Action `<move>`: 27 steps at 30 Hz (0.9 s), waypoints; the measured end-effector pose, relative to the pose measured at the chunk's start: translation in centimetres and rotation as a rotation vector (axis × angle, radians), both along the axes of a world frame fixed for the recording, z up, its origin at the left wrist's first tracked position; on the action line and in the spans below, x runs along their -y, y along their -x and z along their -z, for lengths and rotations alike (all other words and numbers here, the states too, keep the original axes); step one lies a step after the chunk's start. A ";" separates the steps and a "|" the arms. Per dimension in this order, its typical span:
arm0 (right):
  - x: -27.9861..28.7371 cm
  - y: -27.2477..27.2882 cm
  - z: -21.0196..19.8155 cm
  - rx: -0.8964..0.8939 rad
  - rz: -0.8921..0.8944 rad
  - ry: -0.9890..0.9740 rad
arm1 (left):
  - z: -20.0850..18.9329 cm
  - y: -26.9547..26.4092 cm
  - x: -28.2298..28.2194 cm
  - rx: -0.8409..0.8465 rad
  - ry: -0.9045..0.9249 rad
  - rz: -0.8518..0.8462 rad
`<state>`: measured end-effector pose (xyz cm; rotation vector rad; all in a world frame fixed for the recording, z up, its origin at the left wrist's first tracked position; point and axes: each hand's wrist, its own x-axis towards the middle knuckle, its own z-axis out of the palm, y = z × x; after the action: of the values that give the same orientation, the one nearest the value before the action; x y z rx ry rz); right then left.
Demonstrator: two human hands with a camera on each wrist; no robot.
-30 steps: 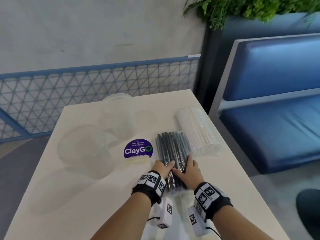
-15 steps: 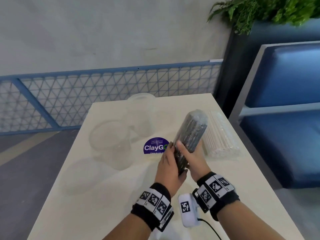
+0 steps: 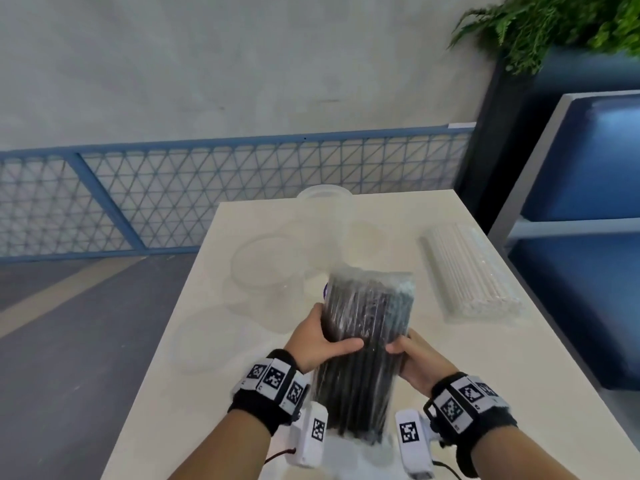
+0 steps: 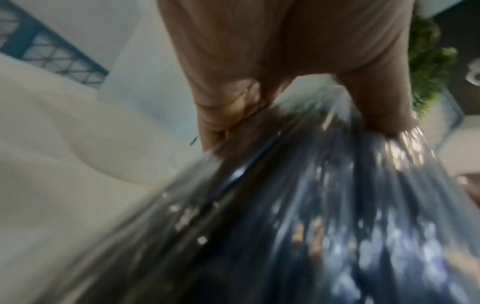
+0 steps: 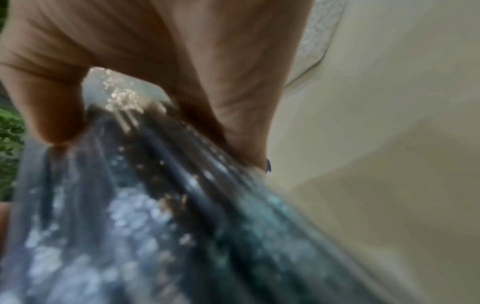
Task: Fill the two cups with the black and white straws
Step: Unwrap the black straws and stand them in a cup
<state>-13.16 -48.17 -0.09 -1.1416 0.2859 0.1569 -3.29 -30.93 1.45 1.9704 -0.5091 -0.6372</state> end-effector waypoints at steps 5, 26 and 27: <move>-1.4 -1.0 -0.7 0.062 0.228 0.200 | 0.6 -0.2 -0.7 -0.025 0.061 -0.126; -2.1 -1.4 -4.8 0.572 0.620 1.442 | 0.2 -1.9 -2.8 -0.001 0.028 0.156; -2.0 -1.6 -5.0 0.567 0.622 1.437 | 0.3 -1.8 -2.7 -0.008 0.027 0.163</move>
<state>-11.56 -46.15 4.89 -2.3522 0.2100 -1.0807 -1.45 -28.24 1.13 1.9133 -0.6750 -0.7348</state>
